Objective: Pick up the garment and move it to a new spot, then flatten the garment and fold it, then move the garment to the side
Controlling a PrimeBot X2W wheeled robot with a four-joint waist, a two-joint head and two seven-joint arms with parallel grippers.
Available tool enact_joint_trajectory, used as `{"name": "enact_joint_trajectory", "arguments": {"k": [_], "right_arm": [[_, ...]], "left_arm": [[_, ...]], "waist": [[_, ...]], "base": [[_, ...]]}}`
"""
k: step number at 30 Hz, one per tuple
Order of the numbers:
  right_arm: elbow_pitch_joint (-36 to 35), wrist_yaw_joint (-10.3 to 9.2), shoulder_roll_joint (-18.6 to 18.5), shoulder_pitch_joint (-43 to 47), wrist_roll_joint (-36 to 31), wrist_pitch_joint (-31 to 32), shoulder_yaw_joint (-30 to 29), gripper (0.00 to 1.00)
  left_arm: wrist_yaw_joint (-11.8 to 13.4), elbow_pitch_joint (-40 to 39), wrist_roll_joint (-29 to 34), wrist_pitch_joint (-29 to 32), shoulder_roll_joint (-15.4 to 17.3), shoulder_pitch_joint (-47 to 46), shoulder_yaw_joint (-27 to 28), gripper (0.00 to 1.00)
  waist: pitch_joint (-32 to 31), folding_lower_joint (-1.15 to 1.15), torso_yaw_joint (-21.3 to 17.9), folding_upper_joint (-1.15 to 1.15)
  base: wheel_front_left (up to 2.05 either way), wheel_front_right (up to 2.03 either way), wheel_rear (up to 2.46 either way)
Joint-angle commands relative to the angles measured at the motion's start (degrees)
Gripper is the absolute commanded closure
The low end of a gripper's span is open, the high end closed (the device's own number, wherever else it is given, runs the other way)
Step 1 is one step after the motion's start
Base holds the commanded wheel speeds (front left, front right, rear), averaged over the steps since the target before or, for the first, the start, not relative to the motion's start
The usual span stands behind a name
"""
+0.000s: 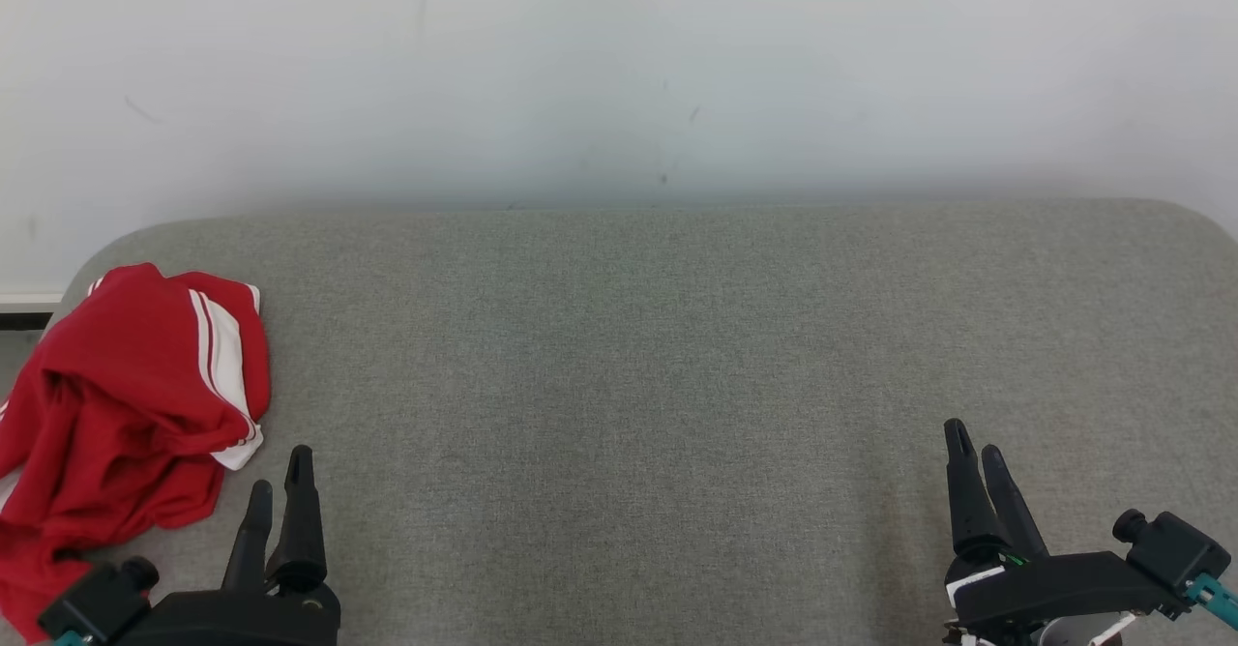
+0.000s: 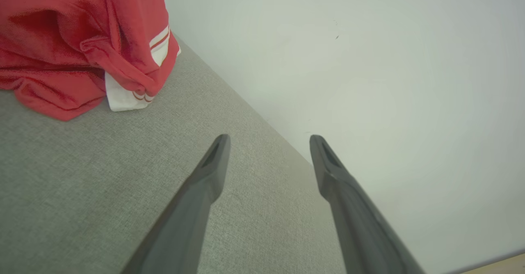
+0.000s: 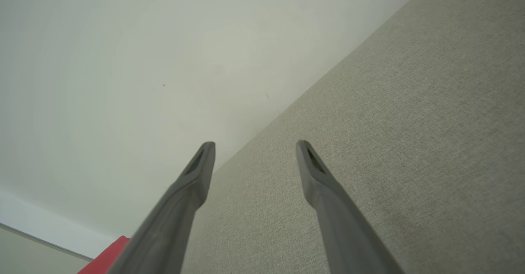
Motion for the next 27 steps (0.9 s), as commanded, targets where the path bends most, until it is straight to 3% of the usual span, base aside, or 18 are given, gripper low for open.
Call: {"name": "enact_joint_trajectory", "arguments": {"k": [1, 13, 27], "right_arm": [[-0.94, -0.05, -0.25, -0.89, -2.68, -0.63, 0.2, 0.0], [-0.85, -0.06, -0.27, -0.65, -12.22, -2.56, -0.54, 0.0], [-1.71, -0.07, -0.29, 0.31, -20.75, -2.75, -0.52, 0.0]], "left_arm": [[0.38, -1.01, 2.94, -0.7, 0.4, -0.24, -0.05, 0.0], [1.51, -1.28, 13.28, -2.59, 0.81, 0.46, -0.69, 0.0], [0.01, -1.58, 21.8, -4.71, 1.83, 1.58, -1.93, 0.0]], "waist": [[-0.05, 0.0, 0.02, 0.0], [-0.35, 0.0, 0.17, 0.0], [-0.93, 0.0, 0.46, 0.0]], "base": [[0.0, 0.0, 0.0], [0.0, 0.0, 0.0], [0.0, 0.0, 0.0]]}}
